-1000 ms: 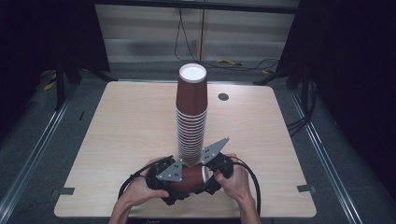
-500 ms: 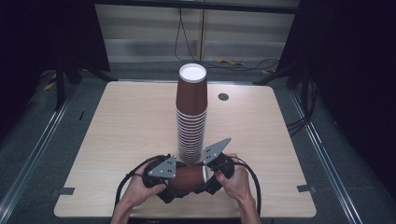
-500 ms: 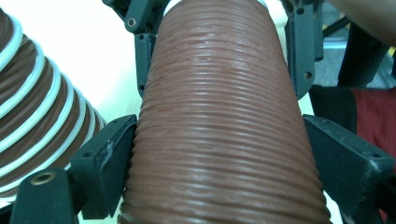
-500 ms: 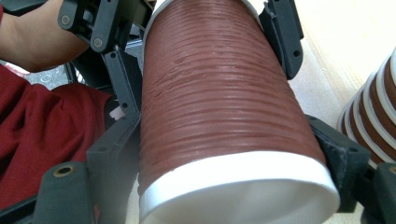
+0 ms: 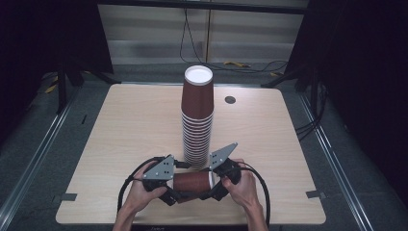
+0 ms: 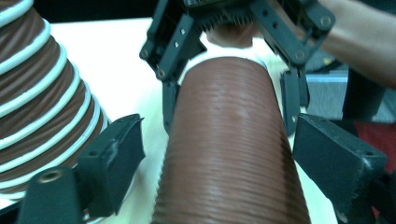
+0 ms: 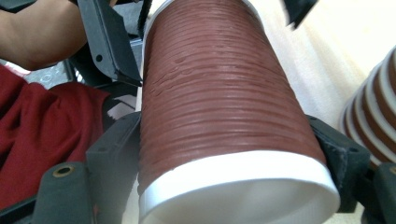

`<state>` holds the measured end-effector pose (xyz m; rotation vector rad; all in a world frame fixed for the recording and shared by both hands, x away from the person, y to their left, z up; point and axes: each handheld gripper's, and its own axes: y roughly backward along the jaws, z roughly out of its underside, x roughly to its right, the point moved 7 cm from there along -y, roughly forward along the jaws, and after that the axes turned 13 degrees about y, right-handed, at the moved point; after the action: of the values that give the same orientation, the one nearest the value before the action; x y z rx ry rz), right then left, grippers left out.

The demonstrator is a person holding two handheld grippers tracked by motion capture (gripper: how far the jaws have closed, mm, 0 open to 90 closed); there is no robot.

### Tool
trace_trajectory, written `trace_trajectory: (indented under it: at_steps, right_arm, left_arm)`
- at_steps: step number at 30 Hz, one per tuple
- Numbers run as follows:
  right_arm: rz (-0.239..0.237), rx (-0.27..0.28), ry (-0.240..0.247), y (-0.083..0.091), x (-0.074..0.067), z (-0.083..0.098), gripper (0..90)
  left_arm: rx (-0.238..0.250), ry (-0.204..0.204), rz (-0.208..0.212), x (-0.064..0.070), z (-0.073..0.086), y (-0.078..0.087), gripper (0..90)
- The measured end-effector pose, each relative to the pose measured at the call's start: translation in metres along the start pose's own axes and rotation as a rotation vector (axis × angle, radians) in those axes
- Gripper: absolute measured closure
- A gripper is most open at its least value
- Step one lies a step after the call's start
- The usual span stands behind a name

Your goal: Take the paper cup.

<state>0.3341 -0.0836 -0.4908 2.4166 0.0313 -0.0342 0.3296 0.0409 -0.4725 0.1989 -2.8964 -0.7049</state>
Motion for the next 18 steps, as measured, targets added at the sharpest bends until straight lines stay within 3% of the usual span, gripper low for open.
trace_trajectory:
  at_steps: [5, 9, 13, 18]
  right_arm:
    - [0.032, 0.02, -0.013, 0.002, 0.002, 0.002, 20.9]
    - [0.061, 0.072, -0.04, 0.009, 0.004, 0.005, 20.8]
    - [0.089, 0.084, -0.056, 0.011, 0.004, 0.01, 20.8]
    - [0.137, 0.132, -0.077, 0.017, 0.006, 0.016, 20.7]
  left_arm:
    - [0.08, 0.039, -0.017, -0.003, -0.002, 0.008, 15.6]
    - [0.083, 0.049, -0.03, -0.003, 0.0, 0.011, 15.6]
    - [0.115, 0.069, -0.052, -0.002, 0.001, 0.014, 15.5]
    - [0.165, 0.098, -0.111, -0.006, 0.002, 0.015, 15.5]
